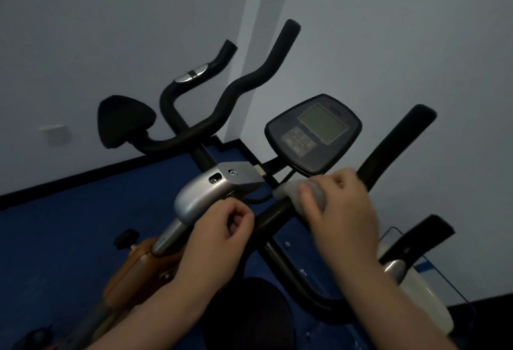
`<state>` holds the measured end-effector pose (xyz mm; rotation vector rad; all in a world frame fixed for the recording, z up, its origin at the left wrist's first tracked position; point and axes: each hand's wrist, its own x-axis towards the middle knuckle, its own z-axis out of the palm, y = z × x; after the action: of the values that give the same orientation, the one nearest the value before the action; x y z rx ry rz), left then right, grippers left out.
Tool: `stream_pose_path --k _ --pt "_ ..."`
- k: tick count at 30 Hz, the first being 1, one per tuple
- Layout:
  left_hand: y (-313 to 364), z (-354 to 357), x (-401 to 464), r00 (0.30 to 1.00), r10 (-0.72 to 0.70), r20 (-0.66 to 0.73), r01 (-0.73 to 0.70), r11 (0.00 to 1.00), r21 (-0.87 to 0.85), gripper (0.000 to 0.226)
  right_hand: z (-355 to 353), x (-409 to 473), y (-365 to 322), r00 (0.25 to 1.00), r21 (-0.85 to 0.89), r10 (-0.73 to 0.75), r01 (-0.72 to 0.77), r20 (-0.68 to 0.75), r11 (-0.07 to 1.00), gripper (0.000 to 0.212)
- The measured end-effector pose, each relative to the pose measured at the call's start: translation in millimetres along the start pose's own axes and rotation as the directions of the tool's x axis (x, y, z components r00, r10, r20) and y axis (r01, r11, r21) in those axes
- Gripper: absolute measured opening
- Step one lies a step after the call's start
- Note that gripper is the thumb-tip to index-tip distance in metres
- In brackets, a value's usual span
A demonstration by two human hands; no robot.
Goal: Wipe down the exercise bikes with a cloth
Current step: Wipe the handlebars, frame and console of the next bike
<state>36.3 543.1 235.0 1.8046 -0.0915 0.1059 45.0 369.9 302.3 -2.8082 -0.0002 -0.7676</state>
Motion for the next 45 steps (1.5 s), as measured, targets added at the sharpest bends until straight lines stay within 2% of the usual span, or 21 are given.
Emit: stream_pose_path --k 4,6,8,10,11,12,14,16,17,19,21,22,24,28,30,33,35,37,41,43,45 --pt "-3 -2 -1 1.0 -0.003 -0.014 0.003 1.0 -0.024 0.01 11 -22 -25 0.975 0.147 -0.192 0.175 0.111 0.974 0.026" --pt "-5 -3 -3 1.0 0.003 -0.007 -0.003 1.0 -0.008 0.011 2 -6 -12 0.958 0.114 -0.244 0.228 0.151 0.967 0.026" --pt "-7 -5 -5 1.0 0.001 -0.006 -0.001 1.0 0.002 0.01 -6 10 4 0.985 0.029 -0.168 0.167 0.038 0.986 0.025" --pt "-7 -5 -6 1.0 -0.014 -0.019 0.013 1.0 -0.003 0.012 -5 9 5 0.998 0.043 0.003 0.0 -0.06 0.999 0.024" --pt "-7 -4 -6 0.999 -0.022 -0.024 0.022 1.0 -0.01 0.012 0 0 -3 0.997 0.046 0.039 -0.037 -0.062 0.998 0.023" --pt "-7 -4 -6 0.999 -0.031 -0.027 0.03 0.999 -0.018 0.012 7 -12 -14 0.999 0.052 0.022 -0.02 -0.036 0.998 0.023" --pt "-7 -4 -6 0.999 -0.034 -0.017 0.034 0.999 -0.013 0.012 16 -34 -34 0.991 0.134 -0.114 0.104 0.069 0.985 0.023" --pt "-6 -5 -5 1.0 -0.017 0.002 0.017 1.0 0.015 0.011 10 -28 -34 0.963 0.226 -0.219 0.18 0.16 0.957 0.025" --pt "-5 -5 -5 1.0 -0.007 0.004 0.007 0.999 0.033 0.011 5 -17 -28 0.957 0.21 -0.238 0.201 0.169 0.957 0.023" --pt "-2 -6 -4 1.0 0.008 0.002 -0.008 0.998 0.07 0.011 -6 6 -11 0.98 0.081 -0.186 0.181 0.064 0.98 0.02" --pt "-1 -7 -4 1.0 0.025 0.013 -0.026 0.994 0.104 0.01 -11 16 -1 0.998 -0.001 -0.018 0.018 -0.06 1.0 0.022" --pt "0 -8 -4 0.999 0.043 0.017 -0.045 0.992 0.118 0.008 -8 12 -3 0.997 -0.005 0.035 -0.035 -0.065 0.999 0.025" --pt "3 -10 -4 0.995 0.091 0.027 -0.094 0.986 0.136 0.006 3 -8 -18 1.0 0.051 0.004 -0.004 0.004 0.999 0.028" --pt "13 -12 4 0.99 0.114 0.084 -0.124 0.984 0.129 0.009 6 -22 -32 0.951 0.153 -0.259 0.234 0.168 0.96 0.019" --pt "14 -14 6 0.991 0.092 0.092 -0.102 0.989 0.105 0.01 0 -7 -20 0.969 0.083 -0.21 0.201 0.128 0.976 0.021" --pt "12 -14 2 0.994 0.07 0.081 -0.076 0.995 0.069 0.015 0 4 -5 0.998 0.032 -0.04 0.042 -0.056 0.999 0.013" --pt "5 -12 -3 0.998 0.031 0.055 -0.032 0.999 0.014 0.011 9 -6 -8 0.995 0.094 -0.022 0.031 -0.1 0.995 0.011" --pt "-3 -13 -7 1.0 -0.017 0.003 0.018 0.999 -0.045 0.005 15 -15 -21 0.997 0.179 -0.051 0.06 -0.056 0.982 0.02" --pt "-19 -36 -2 0.964 -0.047 -0.261 0.026 0.996 -0.083 0.025 28 5 -62 0.967 0.318 -0.246 0.212 0.068 0.924 0.025" --pt "-22 -51 3 0.92 -0.061 -0.386 0.02 0.994 -0.109 0.026 43 18 -87 0.949 0.271 -0.28 0.234 0.145 0.934 0.021" --pt "-26 -63 8 0.894 -0.082 -0.44 0.026 0.991 -0.133 0.025 60 20 -110 0.933 0.188 -0.267 0.225 0.241 0.956 0.021"
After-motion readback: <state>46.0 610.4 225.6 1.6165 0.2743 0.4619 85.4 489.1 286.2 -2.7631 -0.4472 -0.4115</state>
